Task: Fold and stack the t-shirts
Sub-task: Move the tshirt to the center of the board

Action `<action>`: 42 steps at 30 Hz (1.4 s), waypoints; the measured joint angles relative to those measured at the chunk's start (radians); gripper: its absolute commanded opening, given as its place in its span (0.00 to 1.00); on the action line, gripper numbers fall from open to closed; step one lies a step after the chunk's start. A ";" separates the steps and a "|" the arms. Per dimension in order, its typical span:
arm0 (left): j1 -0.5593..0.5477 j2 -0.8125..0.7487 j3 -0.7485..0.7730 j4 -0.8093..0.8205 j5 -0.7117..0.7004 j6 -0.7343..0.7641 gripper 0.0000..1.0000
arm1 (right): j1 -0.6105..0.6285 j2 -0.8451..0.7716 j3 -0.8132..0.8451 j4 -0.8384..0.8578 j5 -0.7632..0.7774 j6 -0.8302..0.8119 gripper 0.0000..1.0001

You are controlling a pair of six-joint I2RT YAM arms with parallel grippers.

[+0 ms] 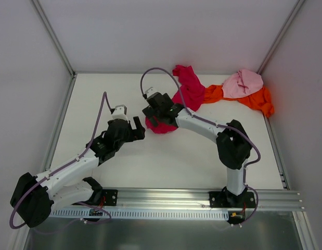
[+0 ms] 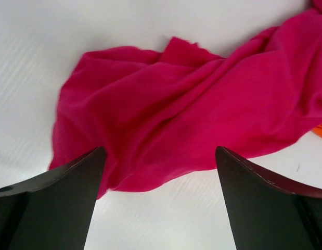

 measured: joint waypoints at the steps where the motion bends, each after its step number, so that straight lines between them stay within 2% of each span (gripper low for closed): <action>1: 0.000 0.007 0.000 0.004 0.001 0.000 0.94 | -0.029 -0.007 0.000 0.006 -0.003 -0.004 0.92; 5: 0.000 0.061 0.005 0.035 0.011 0.000 0.93 | -0.169 -0.032 0.034 -0.011 0.004 0.013 0.81; 10: -0.006 0.211 0.076 0.043 0.020 -0.001 0.93 | -0.430 -0.032 0.155 -0.036 -0.014 0.078 0.81; 13: -0.019 0.290 0.124 0.060 0.021 0.001 0.93 | -0.543 -0.017 0.195 -0.062 -0.036 0.106 0.81; 18: -0.020 0.437 0.223 0.103 0.035 0.003 0.96 | -0.573 0.114 0.338 -0.118 -0.069 0.123 0.81; 25: -0.020 0.677 0.367 0.135 0.088 0.002 0.99 | -0.549 0.198 0.348 -0.188 -0.120 0.125 0.82; 27: -0.020 0.721 0.391 0.135 0.101 -0.001 0.90 | -0.557 0.197 0.348 -0.191 -0.122 0.125 0.82; 31: -0.020 0.773 0.418 0.138 0.124 -0.026 0.08 | -0.579 0.196 0.348 -0.191 -0.122 0.125 0.82; 32: -0.020 0.777 0.419 0.134 0.124 -0.029 0.00 | -0.583 0.196 0.348 -0.190 -0.121 0.126 0.82; 37: -0.025 0.772 0.420 0.094 0.055 -0.066 0.00 | -0.602 0.195 0.355 -0.201 -0.114 0.137 0.82; 42: -0.024 0.645 0.349 -0.008 -0.102 -0.139 0.00 | -0.607 0.195 0.382 -0.216 -0.116 0.153 0.81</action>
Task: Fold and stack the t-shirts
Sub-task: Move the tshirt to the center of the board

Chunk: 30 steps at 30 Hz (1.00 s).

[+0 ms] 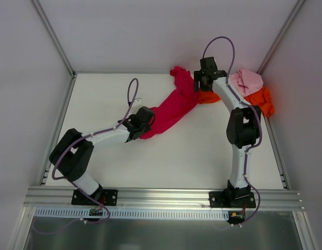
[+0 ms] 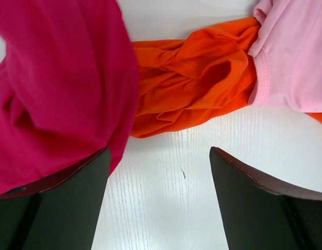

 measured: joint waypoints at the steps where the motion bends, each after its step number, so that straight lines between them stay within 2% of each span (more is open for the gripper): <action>1: 0.000 -0.042 -0.018 -0.024 -0.033 -0.020 0.00 | 0.000 0.003 0.007 -0.002 -0.001 0.002 0.81; 6: 0.001 -0.254 -0.115 -0.109 -0.176 -0.124 0.00 | -0.002 0.064 0.090 -0.032 -0.011 0.008 0.80; 9: 0.001 -0.324 -0.162 -0.129 -0.228 -0.160 0.00 | -0.003 0.118 0.150 -0.068 -0.063 0.009 0.79; 17: 0.001 -0.441 -0.375 -0.063 -0.245 -0.217 0.00 | -0.022 0.312 0.393 -0.175 -0.287 0.034 0.73; 22: 0.001 -0.462 -0.404 -0.042 -0.245 -0.234 0.00 | -0.056 0.381 0.416 -0.197 -0.391 0.085 0.73; 26: 0.001 -0.509 -0.415 -0.040 -0.242 -0.243 0.00 | -0.095 0.410 0.417 -0.220 -0.418 0.123 0.84; 30: 0.000 -0.587 -0.438 -0.037 -0.230 -0.251 0.00 | -0.141 0.410 0.420 -0.235 -0.411 0.156 0.89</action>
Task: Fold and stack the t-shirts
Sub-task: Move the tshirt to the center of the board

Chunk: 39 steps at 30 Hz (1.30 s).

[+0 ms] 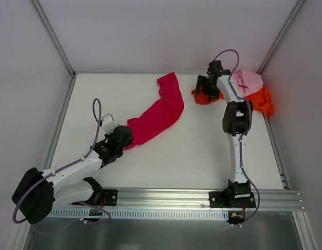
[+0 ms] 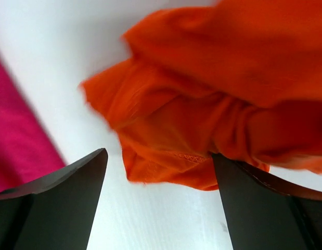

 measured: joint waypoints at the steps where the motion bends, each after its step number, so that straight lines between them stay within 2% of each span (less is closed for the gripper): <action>1: 0.000 -0.011 -0.003 0.001 0.001 0.000 0.00 | -0.010 -0.001 0.000 -0.008 0.024 0.001 0.89; 9: 0.000 -0.005 -0.040 0.035 0.027 0.000 0.00 | -0.039 -0.002 0.000 -0.059 0.269 -0.044 0.89; 16: 0.000 0.013 -0.072 0.072 0.033 0.000 0.00 | -0.039 -0.013 -0.006 -0.090 0.633 -0.083 0.88; 21: 0.000 0.012 -0.088 0.093 0.034 0.002 0.00 | -0.036 -0.094 -0.177 -0.036 0.819 -0.093 0.86; 26: 0.000 0.021 -0.090 0.120 0.039 0.002 0.00 | -0.023 -0.102 -0.187 -0.023 1.054 -0.100 0.86; 29: -0.001 0.023 -0.096 0.134 0.052 0.003 0.00 | -0.019 -0.109 -0.187 -0.024 1.141 -0.090 0.87; 31: -0.001 0.023 -0.102 0.138 0.054 0.004 0.00 | -0.019 -0.145 -0.240 0.018 1.136 -0.077 0.90; 35: -0.002 0.024 -0.121 0.168 0.060 0.013 0.00 | -0.018 -0.369 -0.560 0.205 0.941 -0.103 0.90; 37: -0.002 0.031 -0.122 0.178 0.061 0.017 0.00 | -0.017 -0.430 -0.573 0.218 0.835 -0.103 0.90; 39: -0.002 0.040 -0.122 0.188 0.061 0.020 0.00 | -0.014 -0.439 -0.496 0.226 0.733 -0.104 0.90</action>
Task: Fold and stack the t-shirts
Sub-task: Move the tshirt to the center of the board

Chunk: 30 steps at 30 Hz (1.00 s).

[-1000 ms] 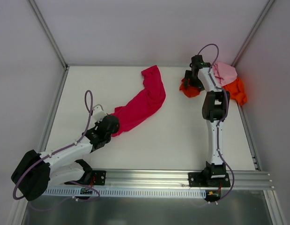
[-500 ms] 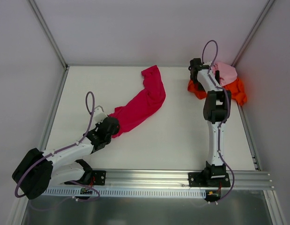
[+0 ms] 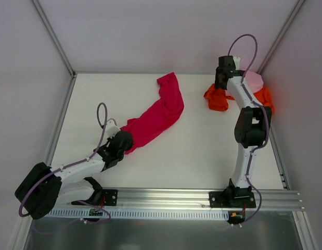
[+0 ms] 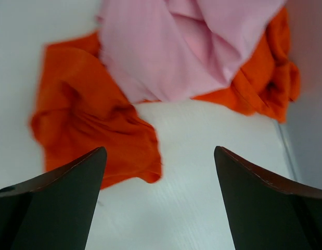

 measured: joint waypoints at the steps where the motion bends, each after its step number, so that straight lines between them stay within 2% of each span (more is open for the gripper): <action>1: 0.000 0.004 0.000 0.004 0.001 0.001 0.00 | 0.002 0.002 0.037 0.014 -0.057 0.000 0.90; 5: 0.000 0.029 0.000 0.029 0.005 0.005 0.00 | 0.014 0.018 0.155 0.021 -0.312 -0.010 0.94; 9: 0.000 0.061 0.000 0.052 0.017 0.007 0.00 | 0.021 0.209 0.498 -0.092 -0.566 -0.027 0.98; 11: -0.001 0.075 0.000 0.062 0.023 0.007 0.00 | 0.021 0.304 0.612 -0.123 -0.664 -0.026 0.98; 17: -0.001 0.103 0.000 0.087 0.028 0.008 0.00 | -0.023 0.438 0.594 -0.218 -0.882 0.034 0.97; 21: -0.003 0.115 0.000 0.098 0.043 0.008 0.00 | -0.059 0.477 0.568 -0.259 -0.900 0.063 0.99; 24: -0.013 0.113 -0.008 0.106 0.048 0.008 0.00 | -0.078 0.475 0.570 -0.289 -0.856 0.096 0.98; 30: -0.014 0.061 -0.050 0.111 0.053 0.008 0.00 | -0.124 0.444 0.529 -0.373 -0.636 0.151 0.98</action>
